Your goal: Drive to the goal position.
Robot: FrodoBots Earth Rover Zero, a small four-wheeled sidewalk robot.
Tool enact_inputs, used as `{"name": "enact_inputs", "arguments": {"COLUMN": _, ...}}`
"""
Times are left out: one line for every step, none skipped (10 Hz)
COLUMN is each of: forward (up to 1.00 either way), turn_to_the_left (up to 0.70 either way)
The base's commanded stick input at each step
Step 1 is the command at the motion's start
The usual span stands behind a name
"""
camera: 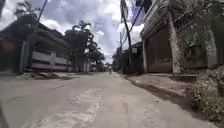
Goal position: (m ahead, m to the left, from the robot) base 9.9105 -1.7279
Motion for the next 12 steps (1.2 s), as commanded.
{"name": "enact_inputs", "arguments": {"forward": 0.50, "turn_to_the_left": 0.00}}
{"name": "enact_inputs", "arguments": {"forward": 0.50, "turn_to_the_left": 0.00}}
{"name": "enact_inputs", "arguments": {"forward": 0.50, "turn_to_the_left": 0.00}}
{"name": "enact_inputs", "arguments": {"forward": 0.50, "turn_to_the_left": 0.00}}
{"name": "enact_inputs", "arguments": {"forward": 0.50, "turn_to_the_left": 0.00}}
{"name": "enact_inputs", "arguments": {"forward": 0.50, "turn_to_the_left": 0.00}}
{"name": "enact_inputs", "arguments": {"forward": 0.50, "turn_to_the_left": 0.00}}
{"name": "enact_inputs", "arguments": {"forward": 0.50, "turn_to_the_left": 0.00}}
{"name": "enact_inputs", "arguments": {"forward": 0.50, "turn_to_the_left": 0.00}}
{"name": "enact_inputs", "arguments": {"forward": 0.50, "turn_to_the_left": 0.00}}
{"name": "enact_inputs", "arguments": {"forward": 0.50, "turn_to_the_left": 0.00}}
{"name": "enact_inputs", "arguments": {"forward": 0.50, "turn_to_the_left": 0.00}}
